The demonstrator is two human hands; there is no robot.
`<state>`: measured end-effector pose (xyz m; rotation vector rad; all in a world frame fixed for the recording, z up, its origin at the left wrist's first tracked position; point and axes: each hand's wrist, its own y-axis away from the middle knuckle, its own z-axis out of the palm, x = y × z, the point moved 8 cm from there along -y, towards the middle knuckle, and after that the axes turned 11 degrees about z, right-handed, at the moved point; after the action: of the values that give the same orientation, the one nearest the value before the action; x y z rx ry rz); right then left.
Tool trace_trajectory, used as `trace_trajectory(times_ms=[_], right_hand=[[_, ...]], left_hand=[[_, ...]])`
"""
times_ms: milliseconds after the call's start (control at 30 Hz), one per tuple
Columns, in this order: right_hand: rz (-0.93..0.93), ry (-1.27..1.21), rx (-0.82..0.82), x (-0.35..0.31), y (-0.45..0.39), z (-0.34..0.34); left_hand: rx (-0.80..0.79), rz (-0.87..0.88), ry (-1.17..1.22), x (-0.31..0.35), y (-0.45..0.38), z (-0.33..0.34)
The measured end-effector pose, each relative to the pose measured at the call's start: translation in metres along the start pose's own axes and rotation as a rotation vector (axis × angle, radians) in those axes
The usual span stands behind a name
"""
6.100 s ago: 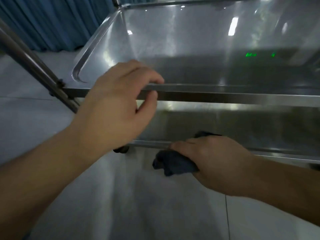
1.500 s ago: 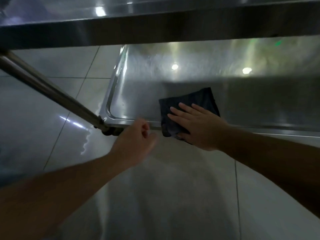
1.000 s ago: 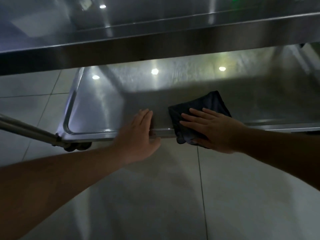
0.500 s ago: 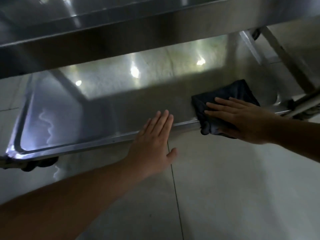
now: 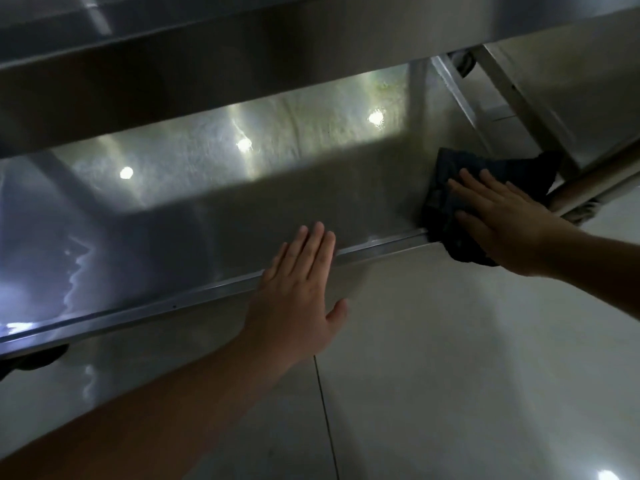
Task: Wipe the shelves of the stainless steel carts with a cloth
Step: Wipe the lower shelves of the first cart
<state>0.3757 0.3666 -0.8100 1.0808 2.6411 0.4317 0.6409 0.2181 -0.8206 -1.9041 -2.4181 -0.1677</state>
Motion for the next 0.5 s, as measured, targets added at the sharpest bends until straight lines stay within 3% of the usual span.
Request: trace_trajectory(times_ms=[133, 233, 367, 500], right_hand=[[0.124, -0.022, 0.132, -0.003, -0.050, -0.015], [0.118, -0.022, 0.214, -0.009, -0.100, -0.043], [0.119, -0.008, 0.206, -0.017, -0.146, -0.068], [0.067, -0.028, 0.172, -0.029, -0.123, -0.058]], left_hand=[[-0.010, 0.006, -0.013, 0.001, 0.000, 0.001], [-0.015, 0.007, -0.029, 0.000, -0.001, -0.002], [-0.014, -0.005, -0.016, 0.003, -0.002, -0.003], [0.007, -0.021, -0.024, 0.003, -0.002, -0.003]])
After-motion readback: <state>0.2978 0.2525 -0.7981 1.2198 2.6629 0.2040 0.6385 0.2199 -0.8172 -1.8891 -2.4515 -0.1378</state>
